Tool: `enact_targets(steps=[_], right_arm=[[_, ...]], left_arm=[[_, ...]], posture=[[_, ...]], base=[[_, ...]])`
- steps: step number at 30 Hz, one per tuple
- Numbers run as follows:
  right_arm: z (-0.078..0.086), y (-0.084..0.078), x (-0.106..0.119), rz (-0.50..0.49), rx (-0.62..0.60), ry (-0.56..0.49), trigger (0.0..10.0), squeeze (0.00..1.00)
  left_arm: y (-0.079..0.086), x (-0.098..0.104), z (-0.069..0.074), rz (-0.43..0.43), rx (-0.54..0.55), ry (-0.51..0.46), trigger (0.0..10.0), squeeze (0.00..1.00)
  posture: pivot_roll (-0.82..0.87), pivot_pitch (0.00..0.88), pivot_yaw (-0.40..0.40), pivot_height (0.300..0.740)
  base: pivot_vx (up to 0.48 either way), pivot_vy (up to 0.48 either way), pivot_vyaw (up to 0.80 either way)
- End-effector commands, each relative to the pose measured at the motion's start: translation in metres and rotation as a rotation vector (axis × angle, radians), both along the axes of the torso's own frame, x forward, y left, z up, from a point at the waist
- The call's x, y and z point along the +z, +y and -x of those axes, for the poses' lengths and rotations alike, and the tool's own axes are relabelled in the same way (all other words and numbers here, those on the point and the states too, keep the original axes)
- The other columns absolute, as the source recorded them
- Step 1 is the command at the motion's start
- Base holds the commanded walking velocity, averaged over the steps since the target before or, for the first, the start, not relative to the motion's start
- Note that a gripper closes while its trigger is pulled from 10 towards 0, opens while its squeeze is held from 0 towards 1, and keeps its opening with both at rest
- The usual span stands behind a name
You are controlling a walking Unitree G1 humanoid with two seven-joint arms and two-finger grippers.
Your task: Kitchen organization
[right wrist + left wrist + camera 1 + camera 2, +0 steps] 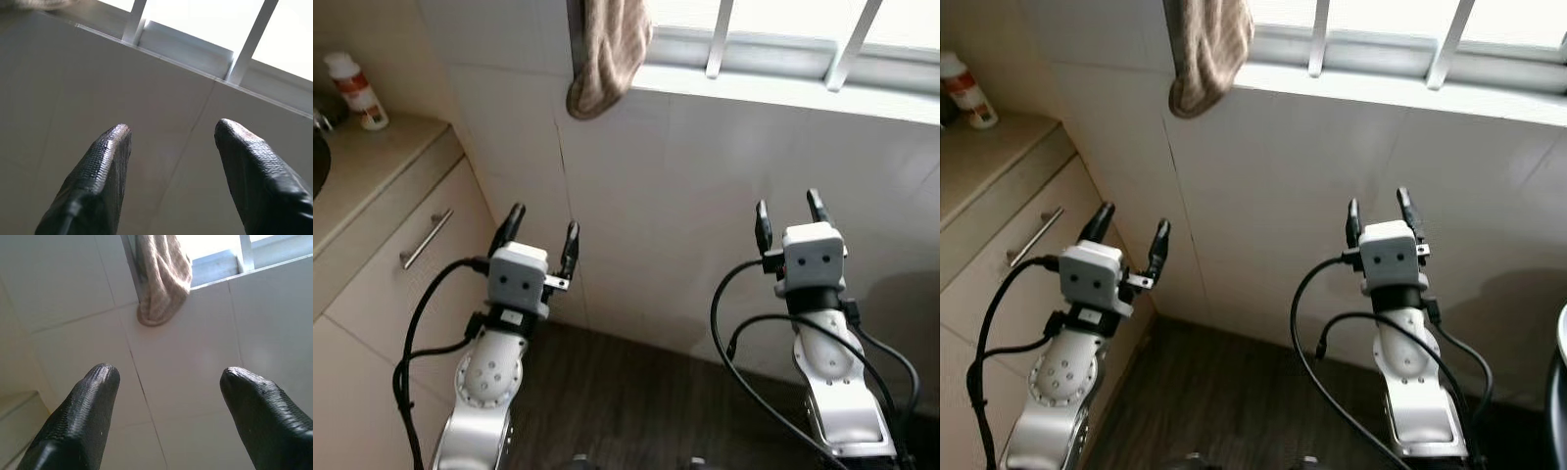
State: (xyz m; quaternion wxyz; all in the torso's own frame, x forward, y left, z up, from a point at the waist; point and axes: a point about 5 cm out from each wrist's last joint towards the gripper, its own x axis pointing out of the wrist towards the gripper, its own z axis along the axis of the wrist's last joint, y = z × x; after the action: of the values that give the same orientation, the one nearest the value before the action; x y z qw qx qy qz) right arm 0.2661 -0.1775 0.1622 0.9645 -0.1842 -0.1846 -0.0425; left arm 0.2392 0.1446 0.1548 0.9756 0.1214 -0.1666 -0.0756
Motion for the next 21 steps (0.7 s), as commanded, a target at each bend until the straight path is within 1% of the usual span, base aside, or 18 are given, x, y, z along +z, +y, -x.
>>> enact_targets(steps=[1, 2, 9, 19, 21], right_arm=[[0.0004, -0.0042, -0.0005, -0.012, -0.017, 0.005, 10.0, 0.0], [0.0004, -0.0042, -0.0005, -0.012, -0.017, 0.005, 10.0, 0.0], [0.0007, -0.0047, -0.001, -0.022, -0.021, 0.01, 10.0, 0.0], [-0.0002, -0.0042, -0.0015, -0.018, -0.018, 0.012, 10.0, 0.0], [-0.0003, -0.004, -0.0016, -0.018, -0.017, 0.011, 10.0, 0.0]], left_arm=[[-0.0037, 0.0013, 0.0009, 0.001, -0.018, -0.007, 10.0, 0.0], [-0.0037, 0.0013, 0.0009, 0.001, -0.018, -0.007, 10.0, 0.0], [-0.0041, 0.0007, 0.0016, -0.003, -0.02, -0.005, 10.0, 0.0], [-0.0043, -0.0007, 0.0009, -0.012, -0.019, 0.004, 10.0, 0.0], [-0.0043, -0.0009, 0.0008, -0.016, -0.02, 0.004, 10.0, 0.0]], posture=[[0.0, 0.062, -0.001, 0.74], [0.0, 0.062, -0.001, 0.74], [0.0, 0.064, -0.001, 0.74], [0.0, 0.062, -0.002, 0.74], [0.0, 0.061, -0.002, 0.74]], base=[[0.0, 0.0, -0.8], [0.0, 0.0, -0.8], [0.0, 0.0, 0.0], [0.0, 0.0, -0.8], [0.0, -0.412, 0.0]])
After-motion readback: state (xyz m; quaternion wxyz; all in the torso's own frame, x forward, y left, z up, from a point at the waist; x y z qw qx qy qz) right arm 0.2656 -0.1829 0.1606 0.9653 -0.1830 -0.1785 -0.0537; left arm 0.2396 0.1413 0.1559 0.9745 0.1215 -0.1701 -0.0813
